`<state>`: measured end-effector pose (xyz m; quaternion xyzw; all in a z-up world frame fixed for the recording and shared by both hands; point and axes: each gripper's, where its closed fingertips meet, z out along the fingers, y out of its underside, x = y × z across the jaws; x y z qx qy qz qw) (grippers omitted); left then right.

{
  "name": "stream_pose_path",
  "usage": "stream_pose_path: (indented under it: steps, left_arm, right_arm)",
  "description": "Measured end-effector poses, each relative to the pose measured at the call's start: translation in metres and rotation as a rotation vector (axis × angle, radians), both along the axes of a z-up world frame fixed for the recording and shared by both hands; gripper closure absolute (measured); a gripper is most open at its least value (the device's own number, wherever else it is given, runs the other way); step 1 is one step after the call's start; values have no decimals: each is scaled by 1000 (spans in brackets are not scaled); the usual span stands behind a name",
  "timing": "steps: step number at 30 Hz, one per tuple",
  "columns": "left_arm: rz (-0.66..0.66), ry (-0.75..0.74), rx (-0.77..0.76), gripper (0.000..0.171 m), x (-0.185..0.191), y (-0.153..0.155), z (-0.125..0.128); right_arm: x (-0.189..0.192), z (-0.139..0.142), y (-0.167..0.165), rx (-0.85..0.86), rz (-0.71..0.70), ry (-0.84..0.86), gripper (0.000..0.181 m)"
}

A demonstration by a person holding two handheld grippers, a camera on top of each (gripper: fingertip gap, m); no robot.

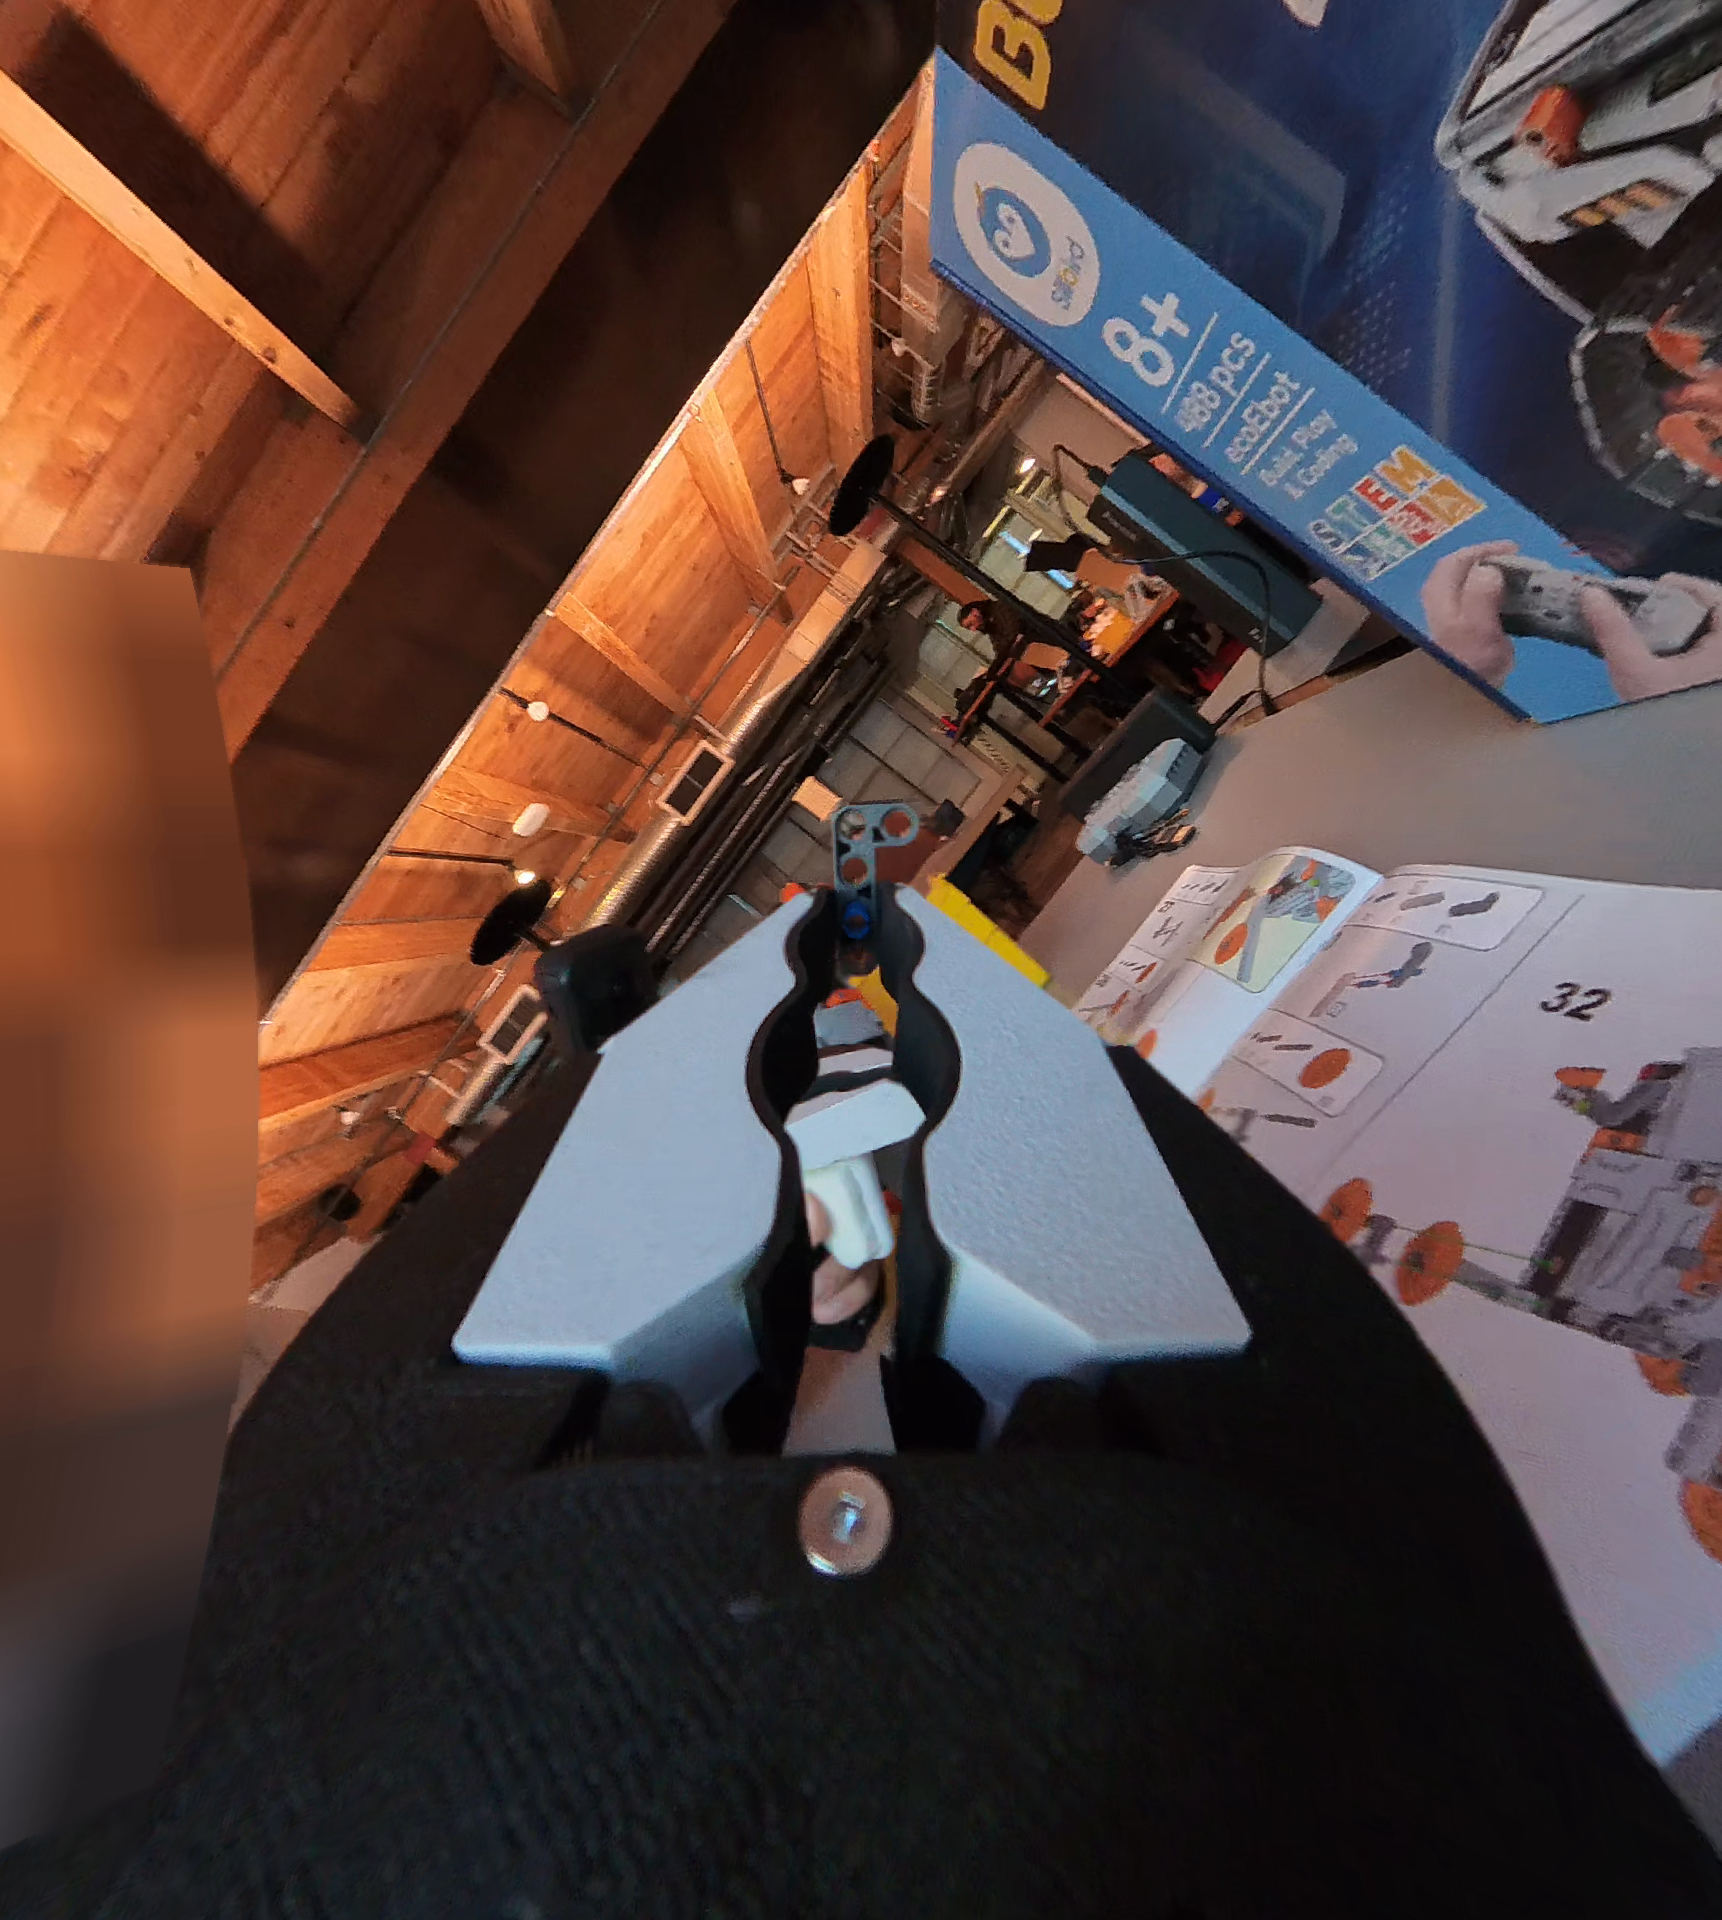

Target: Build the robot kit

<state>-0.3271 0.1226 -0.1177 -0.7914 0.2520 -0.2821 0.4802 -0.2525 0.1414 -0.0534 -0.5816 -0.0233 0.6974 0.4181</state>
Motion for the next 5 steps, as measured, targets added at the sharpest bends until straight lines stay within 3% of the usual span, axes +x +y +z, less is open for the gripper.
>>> stream_pose_path:
  steps: [5]
  left_arm:
    - [-7,-41,-2,166,-1,-2,8]
  right_arm:
    - [-5,13,-13,13,130,102,175]
